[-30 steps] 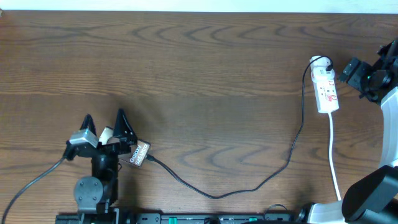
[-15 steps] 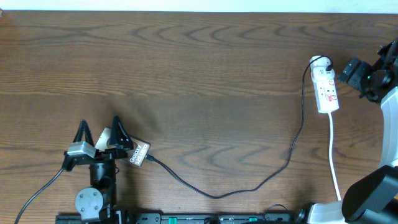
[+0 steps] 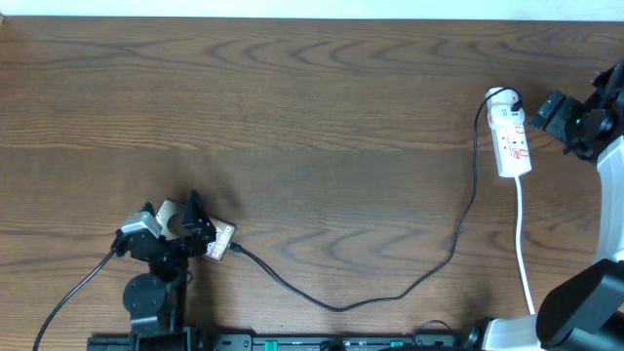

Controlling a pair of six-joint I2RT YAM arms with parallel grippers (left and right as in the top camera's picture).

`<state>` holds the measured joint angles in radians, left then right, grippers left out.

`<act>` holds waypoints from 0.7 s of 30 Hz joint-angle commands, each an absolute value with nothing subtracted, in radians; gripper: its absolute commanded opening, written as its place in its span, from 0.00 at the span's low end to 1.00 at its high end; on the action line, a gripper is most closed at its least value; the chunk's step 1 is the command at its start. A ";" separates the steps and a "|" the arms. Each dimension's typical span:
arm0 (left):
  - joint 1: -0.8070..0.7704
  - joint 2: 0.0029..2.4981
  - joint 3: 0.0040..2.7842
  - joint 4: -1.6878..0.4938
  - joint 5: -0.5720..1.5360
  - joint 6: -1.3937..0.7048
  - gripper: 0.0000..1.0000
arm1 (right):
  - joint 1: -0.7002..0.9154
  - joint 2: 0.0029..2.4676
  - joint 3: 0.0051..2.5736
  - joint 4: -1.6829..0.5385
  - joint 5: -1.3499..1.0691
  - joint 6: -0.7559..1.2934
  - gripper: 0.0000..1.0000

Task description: Plug charger to phone and switch on socket

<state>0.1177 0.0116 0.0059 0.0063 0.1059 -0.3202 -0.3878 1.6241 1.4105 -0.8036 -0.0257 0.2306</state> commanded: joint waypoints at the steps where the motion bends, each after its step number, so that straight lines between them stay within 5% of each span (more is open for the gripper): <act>1: 0.123 0.001 0.004 -0.064 0.120 -0.318 0.93 | -0.385 1.623 1.414 -0.805 -0.017 0.243 0.99; 21: 0.123 0.001 0.005 -0.053 0.281 0.035 0.93 | -0.385 1.623 1.414 -0.805 -0.017 0.243 0.99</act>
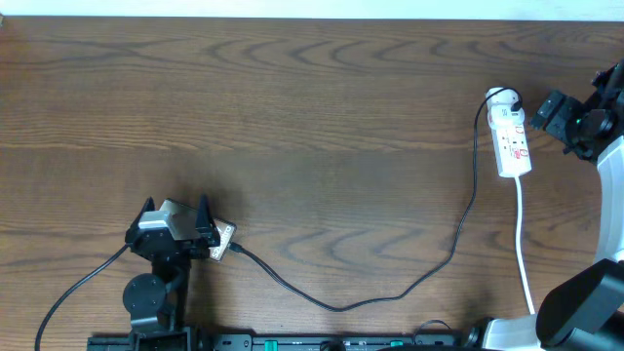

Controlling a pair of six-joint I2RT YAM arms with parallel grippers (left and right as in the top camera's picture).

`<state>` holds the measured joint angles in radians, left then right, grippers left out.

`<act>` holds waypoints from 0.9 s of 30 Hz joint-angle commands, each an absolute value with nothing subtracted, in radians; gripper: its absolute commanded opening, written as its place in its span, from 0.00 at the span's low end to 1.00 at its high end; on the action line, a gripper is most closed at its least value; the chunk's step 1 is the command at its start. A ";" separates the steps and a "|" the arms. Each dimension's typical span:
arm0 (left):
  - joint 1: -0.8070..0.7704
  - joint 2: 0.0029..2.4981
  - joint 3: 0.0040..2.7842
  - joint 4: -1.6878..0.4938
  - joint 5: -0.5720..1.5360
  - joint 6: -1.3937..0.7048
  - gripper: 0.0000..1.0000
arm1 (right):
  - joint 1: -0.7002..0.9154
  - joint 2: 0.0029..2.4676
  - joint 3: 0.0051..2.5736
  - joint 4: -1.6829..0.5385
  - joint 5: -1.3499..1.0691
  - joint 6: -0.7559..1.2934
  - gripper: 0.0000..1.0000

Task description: Plug charger to phone and switch on socket

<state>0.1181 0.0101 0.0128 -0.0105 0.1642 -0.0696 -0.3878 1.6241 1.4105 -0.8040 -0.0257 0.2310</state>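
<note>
The phone (221, 241) is a small silvery thing lying at the front left of the table. The black charger cable (341, 305) meets its right end, then loops along the front and up to a white plug (502, 97) at the top of the white power strip (513, 141). My left gripper (175, 204) stands open just left of the phone, its right finger (203, 211) close beside it. At the far right my right gripper (539, 107) hovers just right of the strip's upper end, its fingers together with nothing in them.
The strip's white mains lead (525, 244) runs down toward the front right, past the right arm's base. A black cable trails from the left arm toward the front left corner. The brown wooden table (312, 117) spreads between the two arms.
My left gripper has turned from a skewed pose to one squared toward the far edge, and its fingers now stand wider apart beside the phone. The right arm, phone, cable and strip are unchanged.
</note>
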 commanded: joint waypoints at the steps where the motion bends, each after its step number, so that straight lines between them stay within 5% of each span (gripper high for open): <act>1: 0.123 0.001 0.005 -0.052 0.304 0.063 0.93 | -0.385 1.623 1.414 -0.805 -0.017 0.243 0.99; 27: 0.071 0.001 0.005 -0.052 0.303 -0.001 0.93 | -0.385 1.623 1.414 -0.805 -0.017 0.243 0.99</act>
